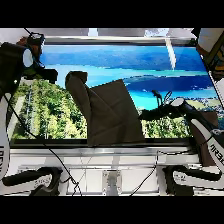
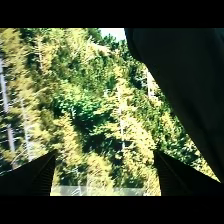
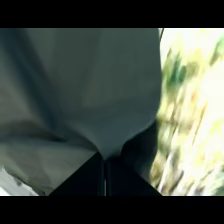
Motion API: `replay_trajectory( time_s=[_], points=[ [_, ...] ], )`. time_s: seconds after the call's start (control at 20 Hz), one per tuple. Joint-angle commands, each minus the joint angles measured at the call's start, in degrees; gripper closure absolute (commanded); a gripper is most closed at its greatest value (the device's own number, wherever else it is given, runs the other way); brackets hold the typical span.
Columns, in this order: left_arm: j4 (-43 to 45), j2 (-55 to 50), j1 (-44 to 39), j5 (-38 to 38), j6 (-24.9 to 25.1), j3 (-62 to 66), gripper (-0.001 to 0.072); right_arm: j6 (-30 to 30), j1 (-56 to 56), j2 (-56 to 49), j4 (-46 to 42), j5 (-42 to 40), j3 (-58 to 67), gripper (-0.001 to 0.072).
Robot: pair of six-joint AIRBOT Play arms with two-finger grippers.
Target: Fold the shirts.
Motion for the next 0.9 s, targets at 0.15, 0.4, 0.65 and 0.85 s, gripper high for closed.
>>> replay_trajectory(
  time_s=[0.15,0.4,0.65,0.85],
  points=[
    [-7.96,0.04,0.0,0.2,0.0,-1.49,0.0019,7.37,-15.69,2.38,-11.26,1.4,14.67,0.0687],
    [-20.74,0.04,-0.13,0.52,-0.22,-10.01,0.0019,8.59,-26.95,2.36,-18.01,4.28,18.43,0.0687],
    [-21.75,0.02,-3.85,17.51,-2.38,-22.64,0.0019,10.51,-27.23,2.36,-26.18,4.42,18.32,0.067],
    [-23.28,-1.31,-3.93,42.58,-4.96,-23.91,0.002,6.45,-27.23,2.36,-19.1,5.07,18.32,0.0445]
  ],
)
